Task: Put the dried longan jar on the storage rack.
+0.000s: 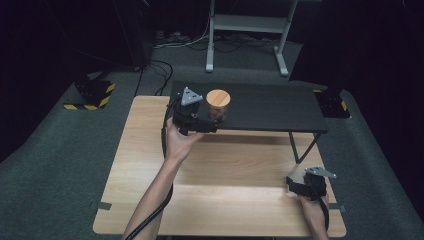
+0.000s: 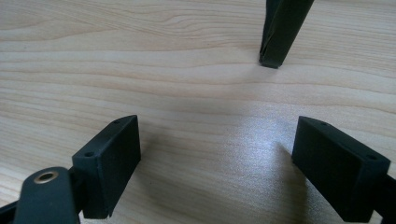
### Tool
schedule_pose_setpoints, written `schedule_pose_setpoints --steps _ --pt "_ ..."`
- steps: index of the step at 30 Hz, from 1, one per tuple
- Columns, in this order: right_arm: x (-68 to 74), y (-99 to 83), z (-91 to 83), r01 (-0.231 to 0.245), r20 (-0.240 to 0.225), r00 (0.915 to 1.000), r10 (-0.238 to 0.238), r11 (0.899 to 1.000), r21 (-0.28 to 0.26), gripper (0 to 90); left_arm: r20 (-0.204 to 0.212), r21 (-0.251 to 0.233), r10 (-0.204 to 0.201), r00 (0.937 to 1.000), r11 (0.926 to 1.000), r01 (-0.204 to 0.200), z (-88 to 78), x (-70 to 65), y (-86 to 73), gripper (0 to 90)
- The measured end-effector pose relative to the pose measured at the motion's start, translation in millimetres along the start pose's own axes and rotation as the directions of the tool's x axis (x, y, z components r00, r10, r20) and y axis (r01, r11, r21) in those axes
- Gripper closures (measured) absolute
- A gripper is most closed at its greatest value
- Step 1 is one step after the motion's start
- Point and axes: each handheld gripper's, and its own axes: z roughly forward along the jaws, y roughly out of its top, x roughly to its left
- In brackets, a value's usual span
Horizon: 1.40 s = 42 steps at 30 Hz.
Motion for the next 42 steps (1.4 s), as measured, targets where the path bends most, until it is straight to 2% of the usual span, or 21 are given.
schedule_pose_setpoints --steps 3,8,12,14,17,20,24,33,42 --pt "-0.1 0.0 0.0 -0.001 -0.001 1.0000 0.001 1.000 0.000 15.0 -0.003 0.007 0.014 0.9999 0.9999 -0.014 -4.3 -1.9 -5.7 0.7" --pt "-1.0 -0.3 -0.1 -0.003 -0.004 1.0000 0.003 1.000 -0.002 15.0 0.012 0.015 0.009 0.9999 0.9998 -0.009 -8.7 -0.4 -17.2 0.7" --pt "-0.9 -0.3 -0.1 -0.002 -0.003 1.0000 0.002 1.000 -0.002 15.0 -0.021 0.028 0.025 0.9995 0.9993 -0.025 -11.4 -6.7 -28.7 0.7" --pt "0.0 0.0 0.0 0.000 0.000 1.0000 0.000 1.000 0.000 15.0 -0.020 0.031 0.022 0.9996 0.9993 -0.021 -12.9 -6.7 -36.6 0.7" --pt "0.1 0.0 0.0 0.001 0.000 1.0000 -0.001 1.000 0.000 15.0 -0.024 0.006 0.028 0.9993 0.9996 -0.028 -16.1 -8.6 -50.2 0.8" --pt "-0.4 -0.1 -0.1 -0.001 -0.002 1.0000 0.001 1.000 -0.001 15.0 -0.014 0.003 0.016 0.9998 0.9999 -0.016 -19.8 -9.8 -57.7 0.7" --pt "0.1 0.0 0.0 0.002 0.000 1.0000 -0.002 1.000 0.000 15.0 -0.021 -0.001 0.030 0.9993 0.9995 -0.030 -23.7 -15.9 -67.6 0.8" --pt "1.2 0.4 0.1 0.004 0.003 1.0000 -0.004 1.000 0.003 15.0 0.001 0.006 0.005 1.0000 1.0000 -0.005 -22.0 -17.0 -91.9 0.8" --pt "1.5 0.5 0.2 0.005 0.004 1.0000 -0.005 1.000 0.003 15.0 0.013 0.056 -0.044 0.9990 0.9975 0.043 -6.0 -15.4 -125.6 0.8"
